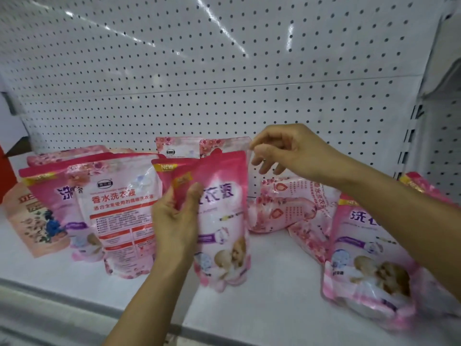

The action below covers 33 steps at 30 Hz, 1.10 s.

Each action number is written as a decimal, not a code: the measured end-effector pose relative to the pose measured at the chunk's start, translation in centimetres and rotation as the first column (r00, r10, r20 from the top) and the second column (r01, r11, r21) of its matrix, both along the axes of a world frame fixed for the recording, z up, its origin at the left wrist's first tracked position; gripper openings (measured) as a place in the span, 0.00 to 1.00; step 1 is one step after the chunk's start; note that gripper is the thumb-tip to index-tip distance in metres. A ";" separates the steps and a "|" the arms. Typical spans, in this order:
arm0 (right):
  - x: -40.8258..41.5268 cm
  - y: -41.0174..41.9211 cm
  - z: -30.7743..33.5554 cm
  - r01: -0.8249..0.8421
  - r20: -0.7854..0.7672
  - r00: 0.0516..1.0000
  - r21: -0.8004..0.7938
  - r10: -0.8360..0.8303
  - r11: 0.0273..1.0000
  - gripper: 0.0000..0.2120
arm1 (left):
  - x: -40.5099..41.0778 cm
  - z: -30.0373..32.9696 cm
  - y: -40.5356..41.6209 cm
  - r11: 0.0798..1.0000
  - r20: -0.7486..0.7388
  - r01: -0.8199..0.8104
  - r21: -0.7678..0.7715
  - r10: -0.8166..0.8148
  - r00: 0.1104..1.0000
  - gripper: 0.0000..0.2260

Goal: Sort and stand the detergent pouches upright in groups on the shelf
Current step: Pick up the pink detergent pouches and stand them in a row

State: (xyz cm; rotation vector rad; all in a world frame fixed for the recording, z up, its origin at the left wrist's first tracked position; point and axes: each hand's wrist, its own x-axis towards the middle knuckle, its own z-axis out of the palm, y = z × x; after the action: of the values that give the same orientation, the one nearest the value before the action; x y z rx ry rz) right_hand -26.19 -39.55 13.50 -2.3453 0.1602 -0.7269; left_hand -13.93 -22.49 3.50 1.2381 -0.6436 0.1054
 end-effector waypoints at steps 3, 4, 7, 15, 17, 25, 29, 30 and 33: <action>-1.2 -2.0 -1.3 0.088 -0.131 0.988 0.009 -0.086 0.996 0.07 | 2.0 -0.5 1.0 0.992 -0.028 -0.126 -0.022 0.125 0.992 0.08; -1.5 -2.4 -2.0 0.094 -0.178 0.980 0.016 -0.090 0.995 0.07 | 2.4 -0.6 1.2 0.989 -0.022 -0.147 -0.023 0.146 0.989 0.08; -2.3 -3.2 -4.4 0.075 -0.314 0.947 0.002 -0.071 0.997 0.08 | 3.1 -0.7 1.3 0.986 -0.034 -0.167 0.013 0.167 0.985 0.06; -5.2 -7.0 -6.4 0.255 -0.475 0.796 -0.297 -0.375 0.920 0.24 | 1.7 -0.9 1.6 0.982 -0.001 -0.180 0.061 0.180 0.984 0.09; -4.1 -6.6 -6.7 0.231 -0.500 0.789 -0.299 -0.358 0.926 0.29 | 1.4 -1.4 1.5 0.982 -0.008 -0.179 0.054 0.179 0.984 0.11; 1.4 -3.2 -8.3 0.119 -0.353 0.851 -0.592 -0.389 0.797 0.11 | 2.4 -1.8 2.3 0.955 -0.014 -0.292 -0.051 0.291 0.957 0.11; 0.0 -0.9 -9.3 0.000 -0.269 0.938 -0.634 -0.220 0.774 0.04 | 3.2 -1.8 3.0 0.946 0.018 -0.321 -0.048 0.323 0.946 0.10; -0.6 -0.5 -9.5 -0.033 -0.273 0.948 -0.601 -0.166 0.799 0.04 | 3.3 -1.8 3.0 0.947 0.016 -0.317 -0.047 0.318 0.948 0.09; -2.6 0.0 -8.8 -0.184 -0.440 0.897 -0.318 0.028 0.930 0.05 | 3.4 -1.5 2.9 0.937 0.041 -0.350 -0.003 0.350 0.936 0.12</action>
State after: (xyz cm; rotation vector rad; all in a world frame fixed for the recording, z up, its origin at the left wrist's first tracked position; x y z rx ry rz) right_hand -28.81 -39.56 4.69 -2.8106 0.0930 -0.1765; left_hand -10.54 -19.56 1.99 1.3482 -0.4519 0.4284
